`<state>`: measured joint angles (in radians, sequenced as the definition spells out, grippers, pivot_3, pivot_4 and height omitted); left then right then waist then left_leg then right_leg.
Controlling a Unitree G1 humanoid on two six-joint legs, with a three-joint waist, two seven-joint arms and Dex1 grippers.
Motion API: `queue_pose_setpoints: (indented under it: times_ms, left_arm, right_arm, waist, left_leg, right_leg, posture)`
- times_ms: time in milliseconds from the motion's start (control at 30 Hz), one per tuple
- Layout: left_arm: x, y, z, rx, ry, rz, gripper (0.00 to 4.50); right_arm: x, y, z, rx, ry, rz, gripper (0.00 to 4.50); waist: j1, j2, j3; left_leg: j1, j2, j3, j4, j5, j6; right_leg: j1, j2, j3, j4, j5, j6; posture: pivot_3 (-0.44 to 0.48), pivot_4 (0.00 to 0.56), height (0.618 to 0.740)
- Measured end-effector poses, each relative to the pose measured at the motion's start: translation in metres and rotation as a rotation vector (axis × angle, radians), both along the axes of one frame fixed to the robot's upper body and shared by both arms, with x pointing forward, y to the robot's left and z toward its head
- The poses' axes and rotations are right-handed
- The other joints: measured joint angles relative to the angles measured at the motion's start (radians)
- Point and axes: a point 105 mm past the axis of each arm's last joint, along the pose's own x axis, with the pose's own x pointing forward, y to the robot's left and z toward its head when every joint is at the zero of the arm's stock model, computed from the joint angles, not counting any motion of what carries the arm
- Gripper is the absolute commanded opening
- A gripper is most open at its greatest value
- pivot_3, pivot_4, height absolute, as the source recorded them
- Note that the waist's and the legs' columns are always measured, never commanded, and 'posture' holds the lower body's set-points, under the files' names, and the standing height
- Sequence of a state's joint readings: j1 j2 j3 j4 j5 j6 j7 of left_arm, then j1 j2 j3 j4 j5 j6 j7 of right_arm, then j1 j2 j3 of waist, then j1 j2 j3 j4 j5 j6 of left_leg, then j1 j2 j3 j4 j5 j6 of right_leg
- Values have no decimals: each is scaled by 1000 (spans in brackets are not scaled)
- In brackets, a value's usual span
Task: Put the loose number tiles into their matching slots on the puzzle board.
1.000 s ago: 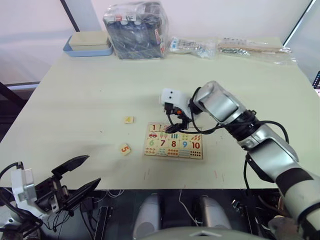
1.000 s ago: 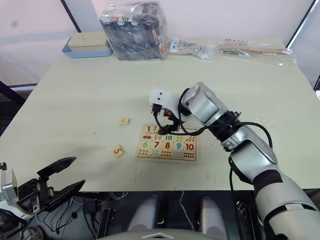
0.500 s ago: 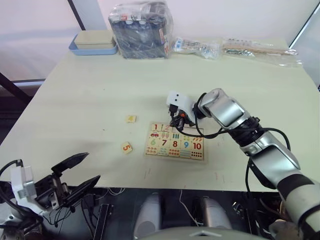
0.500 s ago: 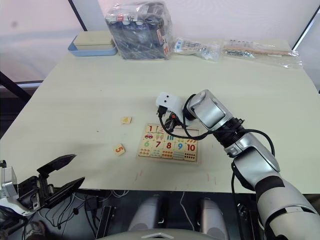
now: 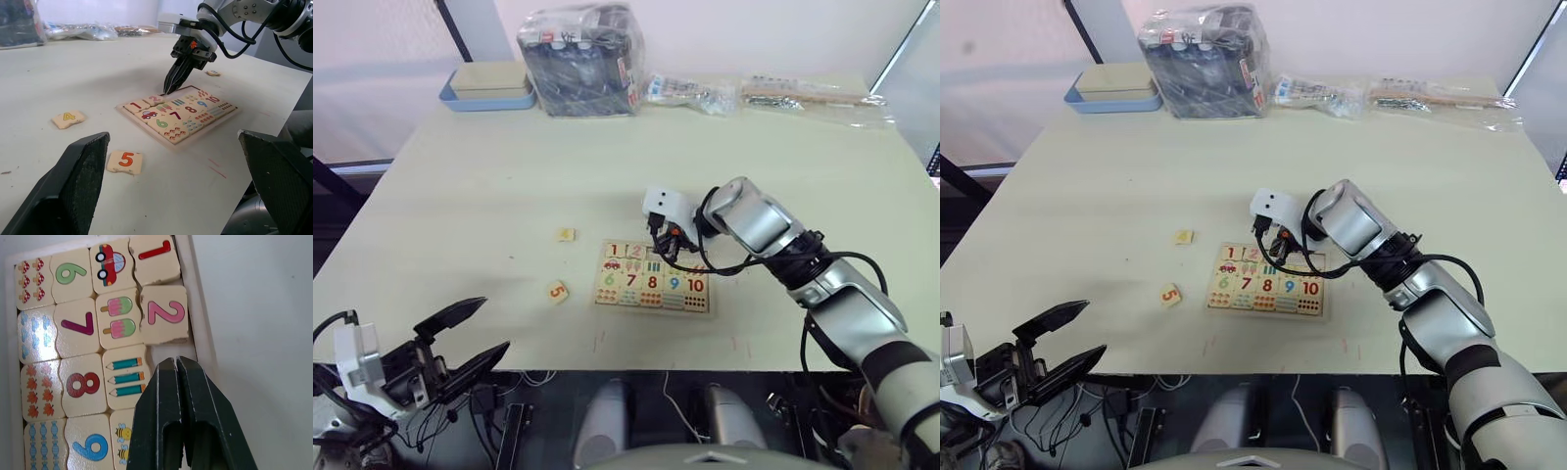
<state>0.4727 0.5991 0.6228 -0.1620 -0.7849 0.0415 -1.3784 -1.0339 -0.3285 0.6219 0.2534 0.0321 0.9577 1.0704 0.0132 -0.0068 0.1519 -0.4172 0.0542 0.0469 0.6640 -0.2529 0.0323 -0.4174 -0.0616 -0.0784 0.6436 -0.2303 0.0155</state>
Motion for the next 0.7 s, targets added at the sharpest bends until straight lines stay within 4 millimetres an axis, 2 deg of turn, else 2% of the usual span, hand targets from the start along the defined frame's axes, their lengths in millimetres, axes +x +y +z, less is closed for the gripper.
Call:
queue_pose_setpoints:
  times_ms: [233,700]
  left_arm:
    - [1,1,0,-2,1,14,4500]
    - [1,2,-1,-4,6,29,4500]
  right_arm:
    - [0,0,0,-5,-3,-1,56]
    - [-6,14,-1,18,6,35,56]
  waist:
    - [-27,-2,-1]
    - [-30,-2,-1]
  left_leg:
    - [1,1,2,0,0,0]
    - [2,1,2,1,0,0]
  right_leg:
    - [0,0,3,0,0,0]
    - [-1,0,6,0,0,0]
  posture:
    - [0,150,740]
    - [0,150,740]
